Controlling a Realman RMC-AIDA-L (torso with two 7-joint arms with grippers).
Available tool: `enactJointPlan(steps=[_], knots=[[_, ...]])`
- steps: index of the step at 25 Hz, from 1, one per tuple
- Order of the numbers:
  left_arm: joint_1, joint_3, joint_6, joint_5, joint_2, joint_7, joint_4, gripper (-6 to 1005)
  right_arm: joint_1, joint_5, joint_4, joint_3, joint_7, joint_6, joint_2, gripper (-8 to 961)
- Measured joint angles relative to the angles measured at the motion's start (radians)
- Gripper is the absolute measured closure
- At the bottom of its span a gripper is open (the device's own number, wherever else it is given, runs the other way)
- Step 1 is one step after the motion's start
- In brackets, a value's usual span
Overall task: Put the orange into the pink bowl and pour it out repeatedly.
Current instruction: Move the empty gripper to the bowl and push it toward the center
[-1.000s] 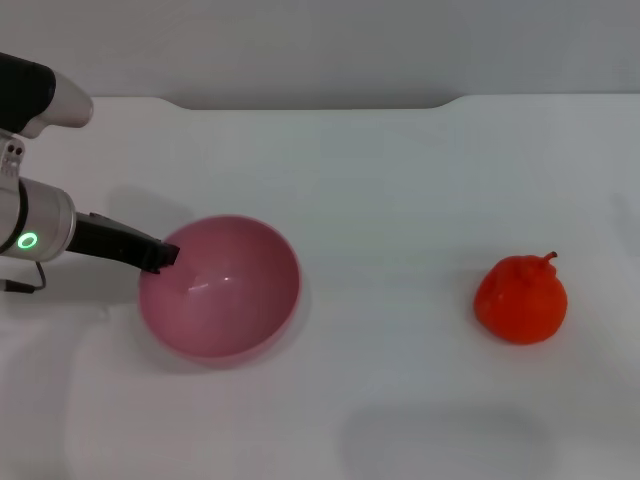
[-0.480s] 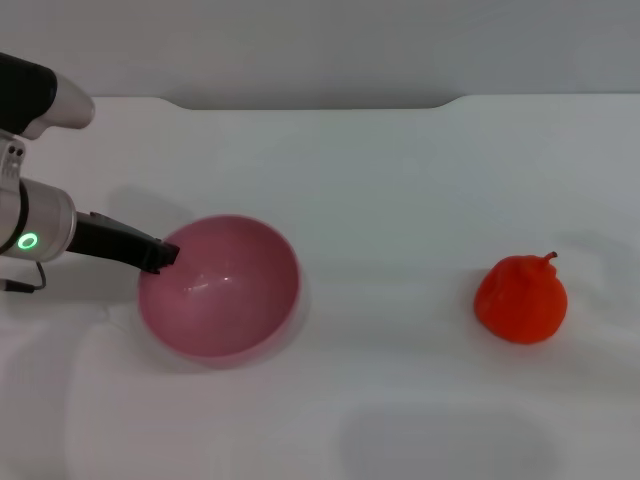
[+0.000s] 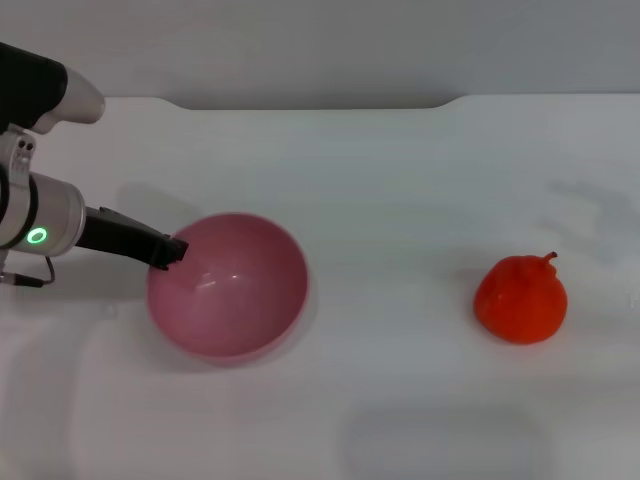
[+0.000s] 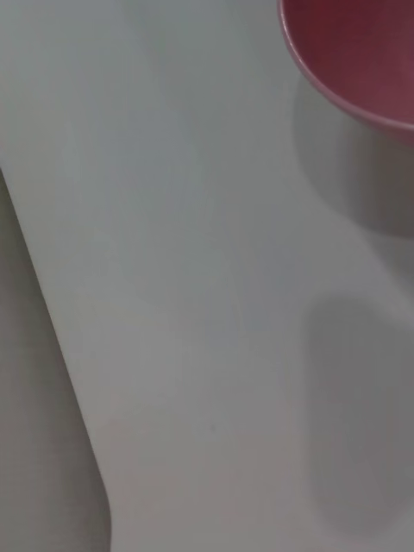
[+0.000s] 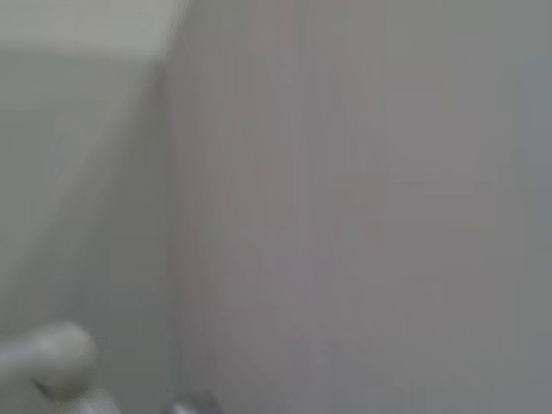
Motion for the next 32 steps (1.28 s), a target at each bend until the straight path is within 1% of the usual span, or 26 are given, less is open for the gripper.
enactJointPlan(steps=[1, 2, 4, 6, 8, 9, 10, 11, 13, 14, 16, 18, 19, 23, 27, 32], knots=[[0.000, 0.000, 0.000, 0.000, 0.000, 0.000, 0.000, 954, 0.021, 0.009, -0.061, -0.021, 0.008, 0.006, 0.018, 278], [0.000, 0.000, 0.000, 0.000, 0.000, 0.000, 0.000, 954, 0.041, 0.025, -0.133, -0.058, 0.025, 0.012, 0.041, 278], [-0.004, 0.001, -0.003, -0.002, -0.001, 0.000, -0.001, 954, 0.071, 0.097, -0.279, -0.168, 0.084, 0.024, 0.095, 278], [-0.009, 0.002, -0.005, -0.002, -0.001, 0.000, -0.003, 954, 0.080, 0.204, -0.434, -0.324, 0.173, 0.047, 0.167, 277], [-0.014, 0.007, -0.011, -0.003, -0.002, 0.000, -0.005, 954, 0.061, 0.319, -0.602, -0.513, 0.292, 0.089, 0.245, 277], [-0.014, 0.007, -0.011, -0.003, -0.002, 0.000, -0.005, 954, 0.041, 0.363, -0.672, -0.616, 0.359, 0.112, 0.274, 277], [-0.014, 0.007, -0.011, -0.003, -0.002, 0.000, -0.005, 954, 0.016, 0.405, -0.726, -0.711, 0.434, 0.139, 0.289, 277], [-0.014, 0.007, -0.011, -0.003, -0.002, 0.000, -0.005, 954, -0.007, 0.436, -0.755, -0.801, 0.505, 0.159, 0.294, 277], [-0.021, 0.012, -0.019, -0.004, -0.003, -0.003, -0.006, 954, -0.056, 0.480, -0.791, -0.984, 0.654, 0.197, 0.291, 278], [-0.023, 0.014, -0.020, -0.004, -0.003, -0.003, -0.006, 953, -0.076, 0.490, -0.816, -1.060, 0.723, 0.213, 0.290, 278], [-0.023, 0.014, -0.020, -0.004, -0.003, -0.003, -0.006, 953, -0.107, 0.495, -0.869, -1.168, 0.828, 0.237, 0.293, 278], [-0.023, 0.015, -0.022, -0.005, -0.003, -0.002, -0.006, 953, -0.126, 0.488, -0.899, -1.245, 0.912, 0.252, 0.294, 277], [-0.026, 0.033, -0.041, -0.006, -0.003, -0.002, -0.016, 953, -0.132, 0.477, -0.907, -1.282, 0.954, 0.254, 0.292, 277], [-0.026, 0.038, -0.046, -0.006, -0.003, -0.003, -0.017, 953, -0.138, 0.400, -0.906, -1.416, 1.076, 0.240, 0.285, 277], [-0.029, 0.039, -0.047, -0.006, -0.003, -0.001, -0.017, 953, -0.140, 0.368, -0.833, -1.512, 1.088, 0.264, 0.290, 278], [-0.037, 0.048, -0.049, -0.006, -0.003, 0.000, -0.018, 953, -0.129, 0.368, -0.719, -1.571, 1.086, 0.328, 0.289, 278]])
